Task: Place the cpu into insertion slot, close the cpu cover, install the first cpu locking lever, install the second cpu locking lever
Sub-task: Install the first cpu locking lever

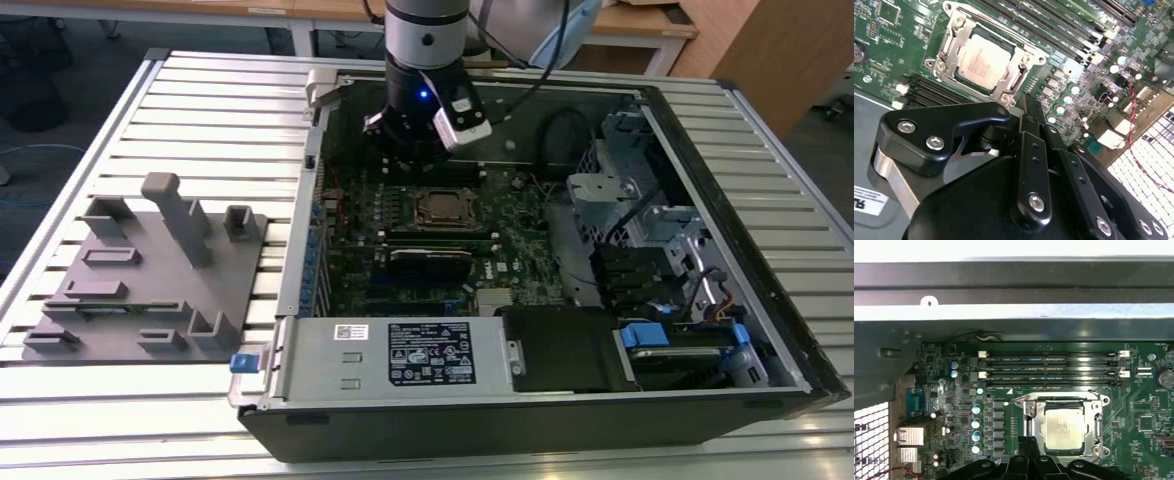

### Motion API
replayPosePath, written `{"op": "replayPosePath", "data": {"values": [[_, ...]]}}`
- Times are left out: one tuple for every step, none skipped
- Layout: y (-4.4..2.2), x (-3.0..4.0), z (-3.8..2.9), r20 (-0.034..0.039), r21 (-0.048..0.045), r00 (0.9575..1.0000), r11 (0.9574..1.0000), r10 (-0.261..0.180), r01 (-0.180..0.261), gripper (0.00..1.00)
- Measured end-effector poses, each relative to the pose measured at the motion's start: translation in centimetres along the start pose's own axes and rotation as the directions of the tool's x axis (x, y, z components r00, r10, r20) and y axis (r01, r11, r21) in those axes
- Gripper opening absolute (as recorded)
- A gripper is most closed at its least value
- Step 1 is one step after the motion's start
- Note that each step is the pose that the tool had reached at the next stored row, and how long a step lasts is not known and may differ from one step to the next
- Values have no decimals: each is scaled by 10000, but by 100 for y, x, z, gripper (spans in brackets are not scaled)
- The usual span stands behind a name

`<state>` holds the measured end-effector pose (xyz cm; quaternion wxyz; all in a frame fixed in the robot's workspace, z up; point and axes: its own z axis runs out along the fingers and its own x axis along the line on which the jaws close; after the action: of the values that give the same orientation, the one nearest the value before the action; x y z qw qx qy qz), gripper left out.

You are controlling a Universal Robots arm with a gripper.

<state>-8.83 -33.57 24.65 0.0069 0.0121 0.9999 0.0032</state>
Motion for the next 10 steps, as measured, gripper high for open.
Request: {"op": "replayPosePath", "data": {"values": [[-1,17,0,1,0,10000,10000,0,0,10],[-2,34,1,3,0,10000,10000,0,0,10],[-3,52,1,3,1,10000,10000,0,0,10],[-4,71,1,5,0,10000,10000,-1,1,10],[-4,87,1,7,0,10000,10000,0,0,10],[-5,101,1,8,0,10000,10000,0,0,10],[-5,115,2,9,0,10000,10000,0,0,10],[-6,127,2,10,0,10000,10000,0,0,10],[-6,136,3,10,0,10000,10000,0,0,10],[-6,144,3,10,0,10000,10000,-1,1,10]]}}
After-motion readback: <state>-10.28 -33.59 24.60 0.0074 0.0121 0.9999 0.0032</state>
